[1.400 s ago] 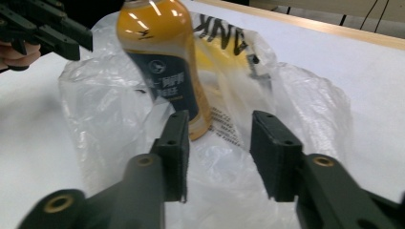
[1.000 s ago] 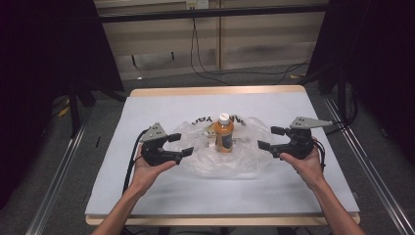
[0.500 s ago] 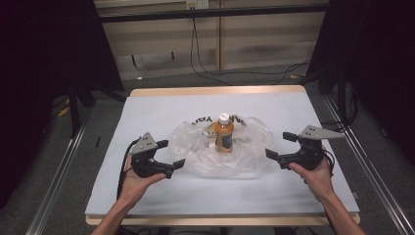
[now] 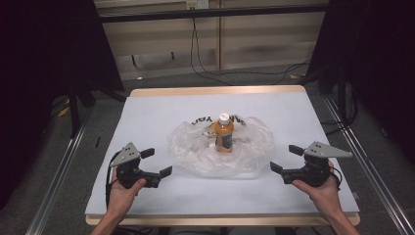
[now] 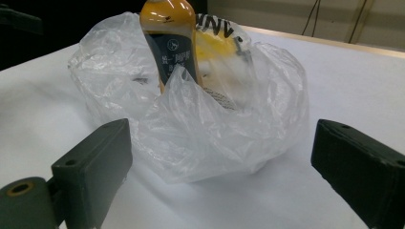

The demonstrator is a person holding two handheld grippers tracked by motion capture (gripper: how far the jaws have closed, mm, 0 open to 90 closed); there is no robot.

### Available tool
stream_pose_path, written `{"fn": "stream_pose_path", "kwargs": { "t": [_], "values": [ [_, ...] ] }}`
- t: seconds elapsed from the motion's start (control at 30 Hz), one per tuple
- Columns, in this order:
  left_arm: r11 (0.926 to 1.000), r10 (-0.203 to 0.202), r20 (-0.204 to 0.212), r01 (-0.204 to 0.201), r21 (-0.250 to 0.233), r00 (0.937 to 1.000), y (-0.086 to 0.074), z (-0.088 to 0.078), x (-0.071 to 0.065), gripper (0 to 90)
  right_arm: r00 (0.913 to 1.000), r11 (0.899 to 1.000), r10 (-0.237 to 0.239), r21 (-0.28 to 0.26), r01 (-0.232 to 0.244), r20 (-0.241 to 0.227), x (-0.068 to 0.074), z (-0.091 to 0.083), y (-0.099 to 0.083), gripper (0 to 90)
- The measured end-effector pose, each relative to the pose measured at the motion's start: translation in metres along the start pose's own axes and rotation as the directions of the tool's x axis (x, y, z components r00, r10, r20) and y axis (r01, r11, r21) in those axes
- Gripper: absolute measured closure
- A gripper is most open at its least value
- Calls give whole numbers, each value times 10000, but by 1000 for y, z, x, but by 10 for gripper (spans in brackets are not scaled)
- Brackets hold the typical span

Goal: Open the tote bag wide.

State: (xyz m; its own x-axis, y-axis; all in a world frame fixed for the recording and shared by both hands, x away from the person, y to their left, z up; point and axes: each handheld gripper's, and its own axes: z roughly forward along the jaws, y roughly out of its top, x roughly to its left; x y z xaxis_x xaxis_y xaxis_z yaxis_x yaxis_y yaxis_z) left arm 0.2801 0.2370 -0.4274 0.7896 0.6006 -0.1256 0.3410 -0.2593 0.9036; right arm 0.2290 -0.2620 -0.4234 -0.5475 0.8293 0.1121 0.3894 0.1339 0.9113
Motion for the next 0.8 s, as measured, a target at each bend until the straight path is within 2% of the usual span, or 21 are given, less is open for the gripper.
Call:
{"fn": "stream_pose_path", "kwargs": {
  "t": [0.03, 0.13, 0.2, 0.23, 0.3, 0.33, 0.43, 0.47, 0.53, 0.6, 0.67, 0.73, 0.77, 0.8],
  "values": [
    [9999, -107, -18, 107, 45, 9999, -2, -1, -2, 28, 10000, 9999, 12, -107, -12, 51, 0, -3, -1, 63],
    [10000, -82, -129, 82, -3, 9999, -6, -6, -6, 29, 9998, 9998, 141, -147, -138, 154, 1, -12, -4, 63],
    [9997, -184, -282, 180, -167, 9994, -9, -11, -12, 33, 9996, 9995, 265, -145, -264, 50, 1, -16, -7, 83],
    [9994, -288, -74, 286, -191, 9996, -10, -12, -13, 33, 9993, 9992, 364, -158, -363, 67, 1, -18, -9, 85],
    [9990, -417, -139, 416, -143, 9990, -14, -15, -17, 34, 9997, 9996, 240, -120, -239, 107, 3, -23, -13, 81],
    [9990, -402, -164, 399, -211, 9991, -17, -16, -19, 34, 9995, 9995, 291, -145, -288, 159, 4, -25, -16, 75],
    [9998, -200, -338, 201, 24, 9992, -26, -19, -22, 34, 9982, 9982, 545, -243, -539, 236, 5, -30, -24, 64],
    [9997, -227, -215, 227, 6, 9995, -29, -19, -22, 33, 9982, 9984, 530, -188, -525, 281, 5, -31, -27, 63],
    [9994, -327, -224, 328, 76, 9992, -36, -21, -21, 33, 9974, 9977, 671, -141, -667, 278, 5, -33, -32, 53],
    [9990, -386, -185, 390, 197, 9991, -38, -25, -22, 33, 9978, 9988, 464, 152, -471, 466, 4, -38, -33, 50],
    [10000, -44, -337, 46, 60, 9994, -38, -29, -23, 31, 9964, 9978, 570, -361, -548, 632, 5, -46, -32, 58],
    [9997, -202, -486, 207, 94, 9986, -39, -29, -22, 29, 9949, 9975, 653, -336, -629, 764, 4, -47, -35, 53],
    [9998, -178, -408, 179, 22, 9990, -39, -29, -20, 29, 9944, 9967, 768, -304, -748, 726, 3, -46, -37, 53],
    [9998, -186, -571, 192, 91, 9982, -40, -28, -20, 29, 9947, 9972, 733, -209, -720, 715, 4, -45, -38, 54]
  ]
}}
